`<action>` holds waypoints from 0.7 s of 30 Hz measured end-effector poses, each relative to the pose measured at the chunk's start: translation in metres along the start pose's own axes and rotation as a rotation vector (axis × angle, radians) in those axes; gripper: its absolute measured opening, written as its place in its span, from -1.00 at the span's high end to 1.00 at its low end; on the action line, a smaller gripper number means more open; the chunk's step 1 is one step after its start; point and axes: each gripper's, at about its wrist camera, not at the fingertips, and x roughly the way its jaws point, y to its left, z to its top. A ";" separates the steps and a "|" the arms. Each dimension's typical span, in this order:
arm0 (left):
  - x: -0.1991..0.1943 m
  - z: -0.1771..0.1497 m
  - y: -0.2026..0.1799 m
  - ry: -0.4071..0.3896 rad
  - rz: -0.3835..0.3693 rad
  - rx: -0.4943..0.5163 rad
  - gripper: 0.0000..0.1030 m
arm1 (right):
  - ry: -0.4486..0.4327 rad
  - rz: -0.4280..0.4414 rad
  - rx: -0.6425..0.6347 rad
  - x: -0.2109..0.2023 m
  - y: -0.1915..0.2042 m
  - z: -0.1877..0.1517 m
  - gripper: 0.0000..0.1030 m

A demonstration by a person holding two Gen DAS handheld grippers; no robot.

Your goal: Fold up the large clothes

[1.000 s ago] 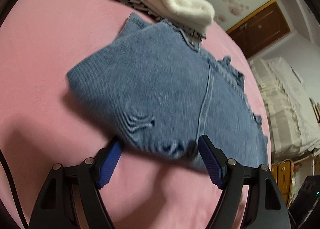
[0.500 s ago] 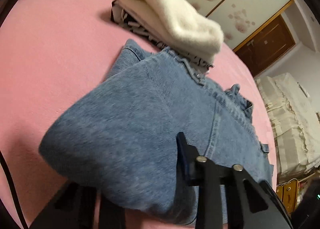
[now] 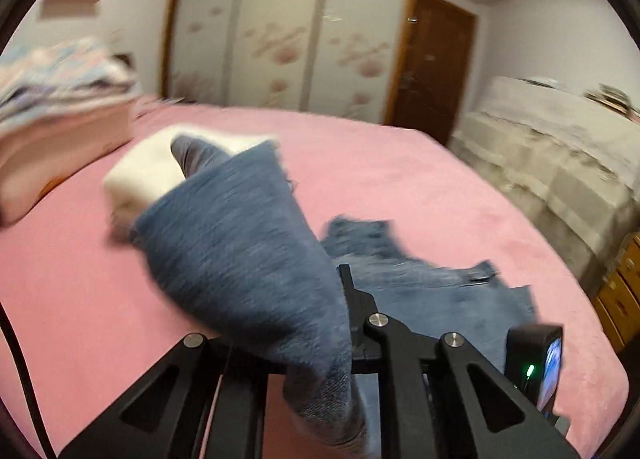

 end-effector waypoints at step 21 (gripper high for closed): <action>0.084 -0.105 -0.233 0.345 -0.328 0.505 -0.42 | -0.070 -0.258 0.280 -0.128 -0.193 -0.070 0.84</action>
